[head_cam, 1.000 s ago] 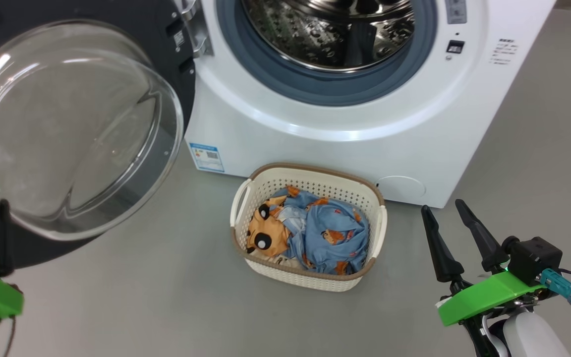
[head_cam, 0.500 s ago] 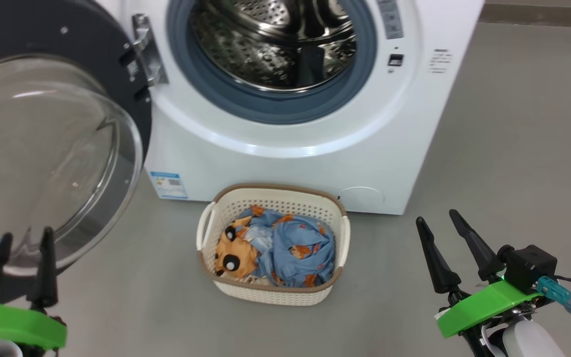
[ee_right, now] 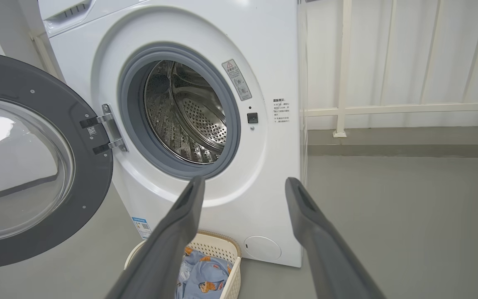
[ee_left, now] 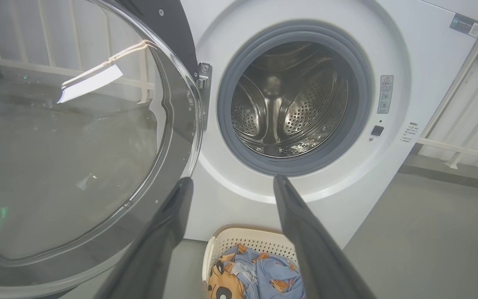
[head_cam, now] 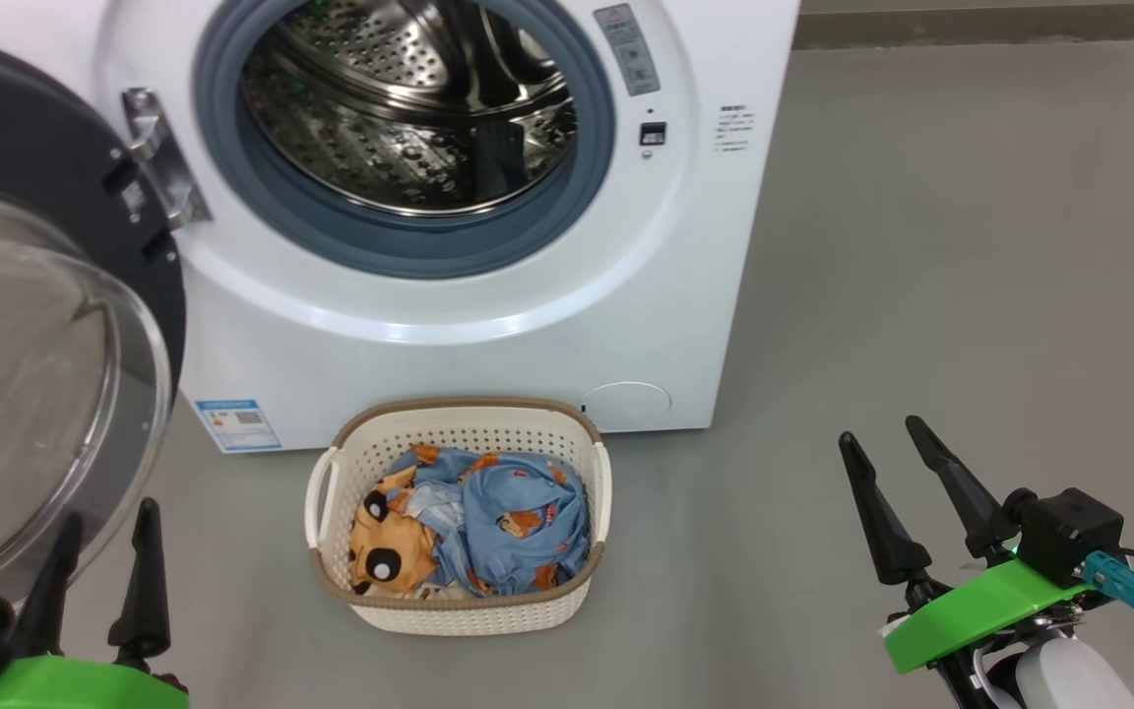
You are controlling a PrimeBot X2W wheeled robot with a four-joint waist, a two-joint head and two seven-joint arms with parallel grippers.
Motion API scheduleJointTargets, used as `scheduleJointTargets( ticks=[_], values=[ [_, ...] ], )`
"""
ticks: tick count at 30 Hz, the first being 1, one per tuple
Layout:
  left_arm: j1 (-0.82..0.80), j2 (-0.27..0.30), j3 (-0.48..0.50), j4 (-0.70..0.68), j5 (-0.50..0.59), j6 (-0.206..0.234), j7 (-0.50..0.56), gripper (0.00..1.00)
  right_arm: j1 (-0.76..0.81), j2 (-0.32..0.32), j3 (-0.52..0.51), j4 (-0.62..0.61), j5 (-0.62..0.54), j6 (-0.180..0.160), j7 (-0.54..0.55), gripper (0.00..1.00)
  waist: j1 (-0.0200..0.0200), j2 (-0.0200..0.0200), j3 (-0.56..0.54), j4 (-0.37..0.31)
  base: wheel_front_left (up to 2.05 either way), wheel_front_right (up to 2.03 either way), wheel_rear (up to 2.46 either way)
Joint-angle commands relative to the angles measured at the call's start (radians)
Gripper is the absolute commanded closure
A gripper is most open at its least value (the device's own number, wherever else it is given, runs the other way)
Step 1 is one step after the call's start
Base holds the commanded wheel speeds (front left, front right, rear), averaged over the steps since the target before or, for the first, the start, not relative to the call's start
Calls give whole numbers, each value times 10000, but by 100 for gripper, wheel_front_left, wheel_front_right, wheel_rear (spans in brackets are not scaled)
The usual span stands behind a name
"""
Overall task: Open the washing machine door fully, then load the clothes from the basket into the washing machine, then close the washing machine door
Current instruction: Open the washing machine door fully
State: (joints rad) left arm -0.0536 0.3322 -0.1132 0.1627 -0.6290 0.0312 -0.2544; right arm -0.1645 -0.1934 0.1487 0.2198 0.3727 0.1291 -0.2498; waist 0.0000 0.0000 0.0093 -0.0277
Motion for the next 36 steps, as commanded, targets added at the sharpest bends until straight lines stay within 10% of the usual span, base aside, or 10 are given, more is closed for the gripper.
scheduleJointTargets(
  ticks=[1, 36],
  values=[
    [-146, 232, 483, -296, 137, 44, -68, 0, -129, -128, 180, -298, 61, 16, -120, 0, 0, 0, -13, -177, 0, 0, 0],
    [68, -557, 1306, -340, 926, -919, -74, 0, -117, -141, -246, -546, 71, 16, -120, 0, 0, 0, 50, -358, 0, 0, 0]
  ],
)
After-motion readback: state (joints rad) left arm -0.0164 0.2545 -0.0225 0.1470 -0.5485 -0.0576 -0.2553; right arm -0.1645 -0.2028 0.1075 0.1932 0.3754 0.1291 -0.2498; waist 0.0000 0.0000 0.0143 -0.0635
